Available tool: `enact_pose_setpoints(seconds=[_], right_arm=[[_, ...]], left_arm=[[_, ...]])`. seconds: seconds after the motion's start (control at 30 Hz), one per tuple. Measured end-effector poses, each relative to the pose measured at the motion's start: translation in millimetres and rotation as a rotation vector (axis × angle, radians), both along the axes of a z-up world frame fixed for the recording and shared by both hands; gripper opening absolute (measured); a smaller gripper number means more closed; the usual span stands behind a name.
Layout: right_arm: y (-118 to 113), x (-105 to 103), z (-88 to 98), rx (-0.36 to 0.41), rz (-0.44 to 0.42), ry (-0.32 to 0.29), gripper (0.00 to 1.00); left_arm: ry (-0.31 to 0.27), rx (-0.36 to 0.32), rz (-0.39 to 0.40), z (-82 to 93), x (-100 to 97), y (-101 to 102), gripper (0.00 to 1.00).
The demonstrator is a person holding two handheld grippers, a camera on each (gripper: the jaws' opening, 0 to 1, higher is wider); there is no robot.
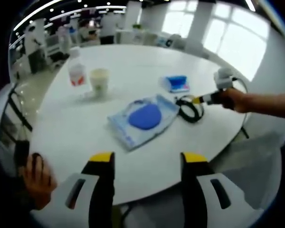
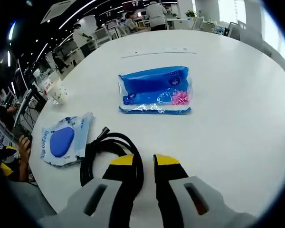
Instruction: Arrange the tabletop items into an orderly group along one side of the table until the central work area is clear of visible clutter.
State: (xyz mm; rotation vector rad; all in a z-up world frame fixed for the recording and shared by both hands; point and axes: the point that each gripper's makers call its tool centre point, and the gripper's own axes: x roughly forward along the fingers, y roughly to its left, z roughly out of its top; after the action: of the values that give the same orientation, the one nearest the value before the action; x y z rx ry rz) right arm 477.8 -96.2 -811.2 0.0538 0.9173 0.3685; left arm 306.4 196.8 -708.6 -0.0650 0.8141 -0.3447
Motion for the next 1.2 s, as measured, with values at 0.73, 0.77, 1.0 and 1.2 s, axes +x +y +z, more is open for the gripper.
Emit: enact_pose_setpoints(seconds=[0.73, 0.77, 1.0, 1.2], right_arm=[[44.1, -41.0, 25.3, 0.059, 0.094, 0.004, 0.46], [46.2, -40.8, 25.5, 0.050, 0.118, 0.005, 0.48], [32.3, -31.3, 27.2, -0.047, 0.135, -0.053, 0.55], [28.0, -25.2, 35.0, -0.039, 0.117, -0.070, 0.55]], left_arm=[[0.038, -0.037, -0.007, -4.0, -2.4, -3.8, 0.58], [0.037, -0.046, -0.013, -4.4, -2.1, -4.1, 0.59], [0.075, -0.133, 0.033, -9.0, 0.0, -1.2, 0.66], [0.081, -0.168, 0.068, -9.5, 10.4, 4.2, 0.62]])
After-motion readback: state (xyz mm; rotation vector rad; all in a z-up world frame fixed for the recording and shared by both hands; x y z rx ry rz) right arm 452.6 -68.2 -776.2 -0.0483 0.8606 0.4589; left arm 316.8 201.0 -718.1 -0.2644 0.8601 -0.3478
